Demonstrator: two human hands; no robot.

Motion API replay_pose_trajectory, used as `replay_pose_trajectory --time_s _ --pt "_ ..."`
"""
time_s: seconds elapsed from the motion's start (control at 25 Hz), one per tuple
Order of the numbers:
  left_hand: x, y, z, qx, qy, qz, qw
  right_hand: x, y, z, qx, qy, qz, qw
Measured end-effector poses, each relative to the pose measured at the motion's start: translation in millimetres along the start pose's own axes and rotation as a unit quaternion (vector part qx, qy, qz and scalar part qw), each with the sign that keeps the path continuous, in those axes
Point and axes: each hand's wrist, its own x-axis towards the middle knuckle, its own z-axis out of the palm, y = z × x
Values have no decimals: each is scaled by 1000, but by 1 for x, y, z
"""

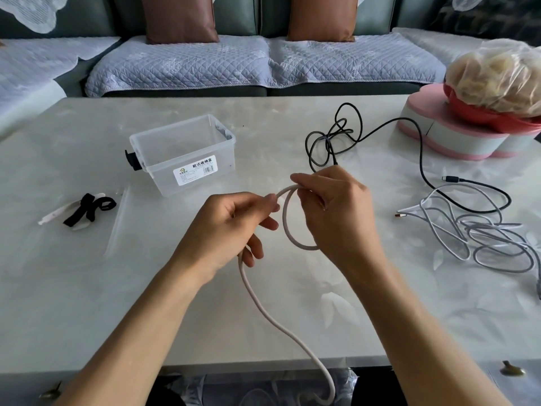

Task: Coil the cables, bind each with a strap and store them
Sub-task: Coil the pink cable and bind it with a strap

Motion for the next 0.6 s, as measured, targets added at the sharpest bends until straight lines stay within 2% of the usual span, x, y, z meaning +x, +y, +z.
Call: replay_pose_trajectory --time_s 0.08,0.2,0.32,0.4,0.48,0.6 --pt "-1 0 3 -8 34 1 999 -2 -1 7 -4 27 -25 999" --pt "-2 -1 8 3 66 6 998 -3 -7 14 30 30 -6 999" --pt "-3 2 10 -16 25 -41 999 -3 -13 16 62 13 -8 998" --pt "-2 4 9 -77 -4 -84 993 -2 -14 16 99 -19 2 995" --pt "3 2 7 -73 24 -79 994 0 -15 12 168 -71 64 981" --pt "9 -5 3 -116 78 -61 988 4 -12 0 266 -183 182 929"
